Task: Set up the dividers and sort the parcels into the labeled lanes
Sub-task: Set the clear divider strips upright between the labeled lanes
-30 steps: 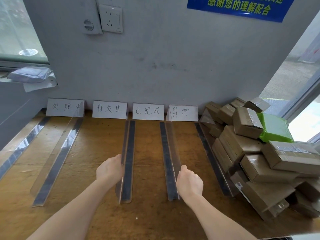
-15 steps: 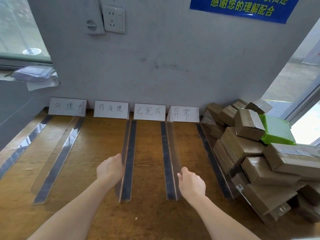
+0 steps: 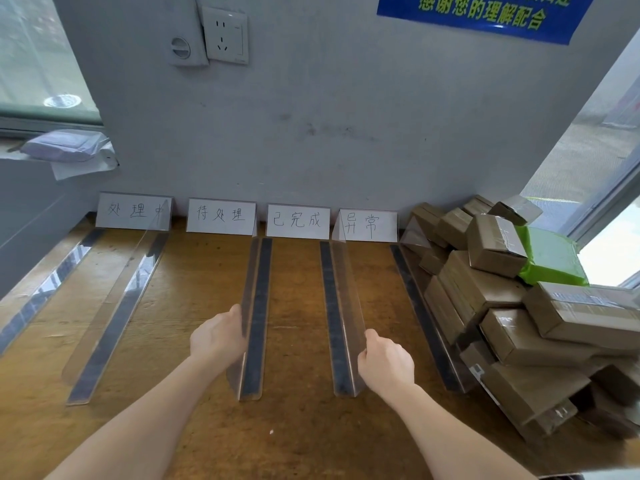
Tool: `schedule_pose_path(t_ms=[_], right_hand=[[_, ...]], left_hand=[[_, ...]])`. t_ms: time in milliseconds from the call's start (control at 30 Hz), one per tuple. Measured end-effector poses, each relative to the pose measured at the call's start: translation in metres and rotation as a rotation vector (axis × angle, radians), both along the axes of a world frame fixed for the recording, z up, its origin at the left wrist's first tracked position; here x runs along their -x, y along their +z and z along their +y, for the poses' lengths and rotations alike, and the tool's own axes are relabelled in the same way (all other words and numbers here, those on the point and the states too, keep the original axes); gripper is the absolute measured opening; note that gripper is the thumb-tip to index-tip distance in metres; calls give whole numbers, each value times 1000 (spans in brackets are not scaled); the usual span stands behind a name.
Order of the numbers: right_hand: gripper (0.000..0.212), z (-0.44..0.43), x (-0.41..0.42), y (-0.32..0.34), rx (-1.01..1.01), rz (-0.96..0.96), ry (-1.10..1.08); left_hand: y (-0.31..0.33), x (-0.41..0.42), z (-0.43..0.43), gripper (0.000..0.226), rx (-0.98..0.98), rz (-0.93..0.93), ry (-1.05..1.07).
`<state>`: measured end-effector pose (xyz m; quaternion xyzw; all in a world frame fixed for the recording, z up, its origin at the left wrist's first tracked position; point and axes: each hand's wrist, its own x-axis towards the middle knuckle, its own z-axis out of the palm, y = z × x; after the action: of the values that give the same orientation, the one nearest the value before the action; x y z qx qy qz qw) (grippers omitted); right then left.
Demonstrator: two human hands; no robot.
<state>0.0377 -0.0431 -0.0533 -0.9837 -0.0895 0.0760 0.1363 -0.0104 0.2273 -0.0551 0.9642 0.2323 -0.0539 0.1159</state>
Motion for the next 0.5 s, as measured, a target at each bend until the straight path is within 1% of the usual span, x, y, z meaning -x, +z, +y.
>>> schedule_pose_path(t_ms=[433,500], right_hand=[[47,-2,-1,-1,2,-12,7],[47,-2,0,-1,1,-12,6]], left_hand=[[-5,0,5,21,-44,-3,26],[-5,0,5,23,-45,7,33]])
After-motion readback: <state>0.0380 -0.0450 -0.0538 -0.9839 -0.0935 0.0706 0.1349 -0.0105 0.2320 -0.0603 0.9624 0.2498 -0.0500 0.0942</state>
